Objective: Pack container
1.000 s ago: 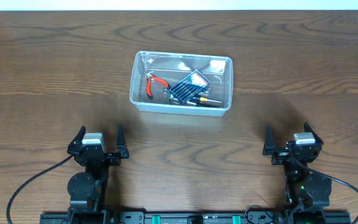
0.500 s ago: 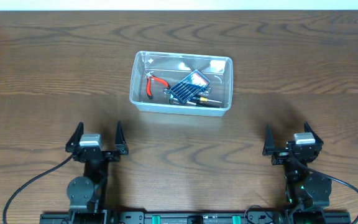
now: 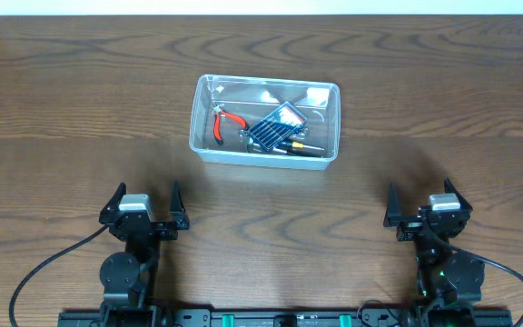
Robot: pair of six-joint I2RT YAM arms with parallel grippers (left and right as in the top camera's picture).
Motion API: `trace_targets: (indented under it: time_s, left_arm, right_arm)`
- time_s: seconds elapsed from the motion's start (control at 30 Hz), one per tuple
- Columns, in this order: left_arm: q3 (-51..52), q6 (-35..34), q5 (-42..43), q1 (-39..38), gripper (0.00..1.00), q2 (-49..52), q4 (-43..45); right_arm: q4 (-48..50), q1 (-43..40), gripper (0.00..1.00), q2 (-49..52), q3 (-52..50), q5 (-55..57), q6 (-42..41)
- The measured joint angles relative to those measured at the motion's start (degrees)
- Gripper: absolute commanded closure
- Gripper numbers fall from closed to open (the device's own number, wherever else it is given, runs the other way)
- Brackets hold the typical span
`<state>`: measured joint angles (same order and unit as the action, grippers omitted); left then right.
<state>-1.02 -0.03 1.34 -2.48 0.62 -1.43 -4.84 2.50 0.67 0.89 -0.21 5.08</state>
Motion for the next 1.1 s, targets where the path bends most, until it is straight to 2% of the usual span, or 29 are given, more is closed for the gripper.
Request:
trace_targets:
  time_s: [1.1]
  left_arm:
    - [-0.1,0.3,3.0,0.0,0.02,0.0,-0.1]
  right_arm:
    - [0.0,0.0,0.01,0.0,0.0,0.0,0.0]
